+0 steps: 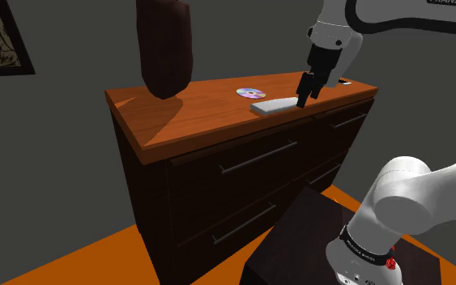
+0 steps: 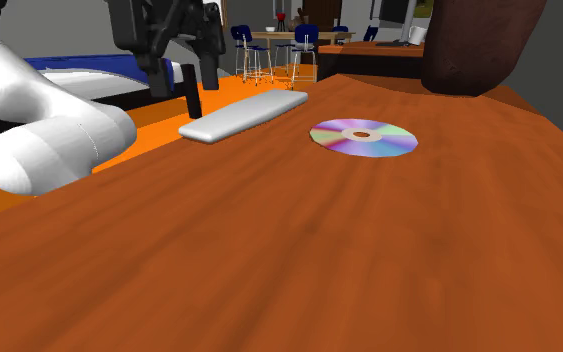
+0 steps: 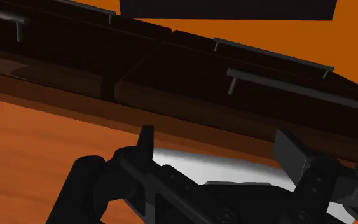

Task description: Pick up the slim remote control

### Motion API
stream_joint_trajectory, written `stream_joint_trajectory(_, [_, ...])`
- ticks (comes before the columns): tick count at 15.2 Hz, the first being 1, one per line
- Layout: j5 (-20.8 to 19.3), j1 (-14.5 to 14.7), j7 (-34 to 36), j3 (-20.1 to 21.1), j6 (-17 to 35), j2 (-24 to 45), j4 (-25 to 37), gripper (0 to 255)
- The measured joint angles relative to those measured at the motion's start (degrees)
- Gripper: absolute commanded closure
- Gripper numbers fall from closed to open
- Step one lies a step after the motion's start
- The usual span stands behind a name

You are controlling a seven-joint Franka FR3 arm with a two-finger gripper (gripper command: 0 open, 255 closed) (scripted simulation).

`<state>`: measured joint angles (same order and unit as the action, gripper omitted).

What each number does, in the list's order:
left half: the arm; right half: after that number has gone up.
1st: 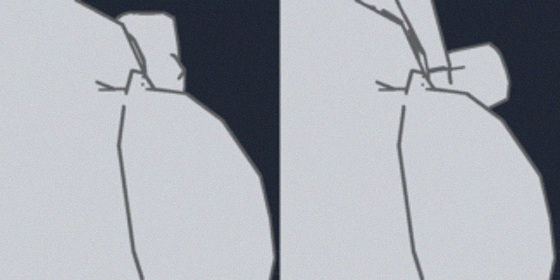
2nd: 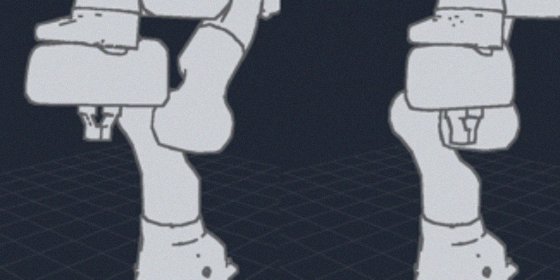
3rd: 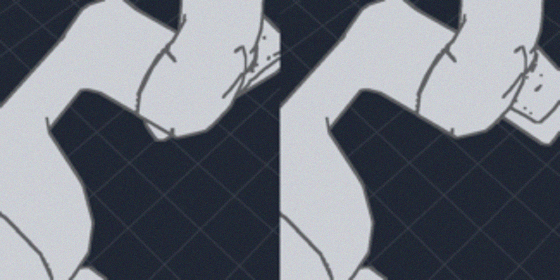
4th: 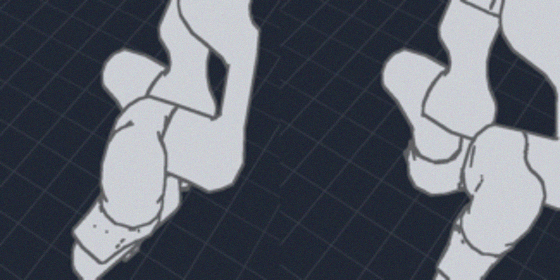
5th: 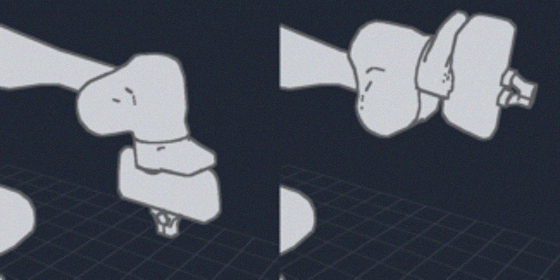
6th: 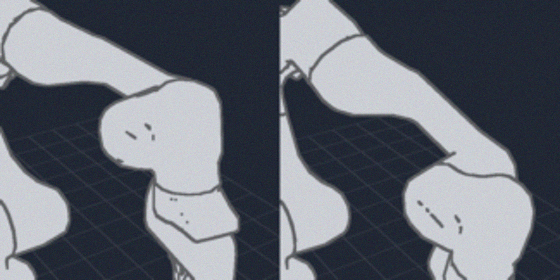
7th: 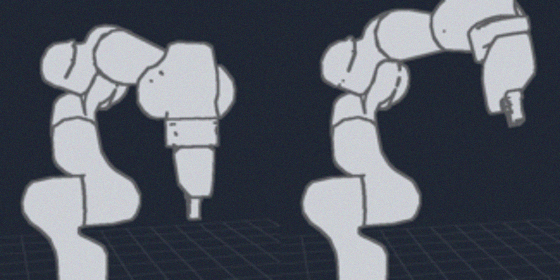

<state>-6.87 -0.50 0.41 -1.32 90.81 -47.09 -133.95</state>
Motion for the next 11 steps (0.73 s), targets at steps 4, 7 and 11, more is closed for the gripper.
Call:
stream_joint_trajectory(4, [-2.01, 8.69, -20.34, -7.04, 0.07, 4.75, 4.43, 0])
stream_joint_trajectory(7, [-3.13, 20.79, -52.65, -15.34, -2.18, 11.07, 11.56, 0])
stream_joint_trajectory(11, [-3.44, 25.81, -67.72, -18.30, -1.68, 13.08, 12.18, 0])
